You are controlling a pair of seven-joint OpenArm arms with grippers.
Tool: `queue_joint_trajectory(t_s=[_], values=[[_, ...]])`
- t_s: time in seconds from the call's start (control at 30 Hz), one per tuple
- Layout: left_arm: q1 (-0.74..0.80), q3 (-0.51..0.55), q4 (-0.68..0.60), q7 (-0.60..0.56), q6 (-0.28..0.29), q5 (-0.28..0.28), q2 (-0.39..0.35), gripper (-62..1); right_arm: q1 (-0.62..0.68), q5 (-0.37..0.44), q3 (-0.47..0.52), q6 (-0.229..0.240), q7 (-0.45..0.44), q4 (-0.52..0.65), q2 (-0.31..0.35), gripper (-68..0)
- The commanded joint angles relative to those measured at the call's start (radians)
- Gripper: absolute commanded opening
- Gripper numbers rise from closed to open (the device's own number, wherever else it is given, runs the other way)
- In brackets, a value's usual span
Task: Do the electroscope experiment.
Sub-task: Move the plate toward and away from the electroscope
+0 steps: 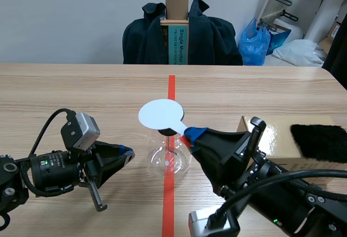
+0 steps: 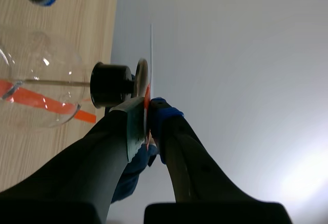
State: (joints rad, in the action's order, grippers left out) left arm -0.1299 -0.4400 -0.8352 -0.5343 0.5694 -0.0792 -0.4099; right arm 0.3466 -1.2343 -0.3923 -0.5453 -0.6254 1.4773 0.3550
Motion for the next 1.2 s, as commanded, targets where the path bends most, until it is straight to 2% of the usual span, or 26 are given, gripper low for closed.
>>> queue_joint_trajectory(t_s=[0.0, 0.47, 0.63, 0.73, 0.8, 1.17], values=[[-0.003, 0.002, -0.015, -0.015, 0.001, 0.007, 0.002, -59.0, -0.017, 0.007, 0.011, -0.015, 0.032, 0.014, 0.003, -66.7], [-0.003, 0.002, -0.015, -0.015, 0.001, 0.007, 0.002, -59.0, -0.017, 0.007, 0.011, -0.014, 0.416, 0.014, 0.003, -66.7], [-0.003, 0.002, -0.015, -0.015, 0.001, 0.007, 0.002, -59.0, -0.017, 0.007, 0.011, -0.014, 0.506, 0.014, 0.003, -66.7], [-0.003, 0.002, -0.015, -0.015, 0.001, 0.007, 0.002, -59.0, -0.017, 0.007, 0.011, -0.014, 0.501, 0.014, 0.003, -66.7], [-0.003, 0.002, -0.015, -0.015, 0.001, 0.007, 0.002, -59.0, -0.017, 0.007, 0.011, -0.014, 0.467, 0.014, 0.003, -66.7], [-0.003, 0.002, -0.015, -0.015, 0.001, 0.007, 0.002, -59.0, -0.017, 0.007, 0.011, -0.014, 0.186, 0.014, 0.002, -66.7]])
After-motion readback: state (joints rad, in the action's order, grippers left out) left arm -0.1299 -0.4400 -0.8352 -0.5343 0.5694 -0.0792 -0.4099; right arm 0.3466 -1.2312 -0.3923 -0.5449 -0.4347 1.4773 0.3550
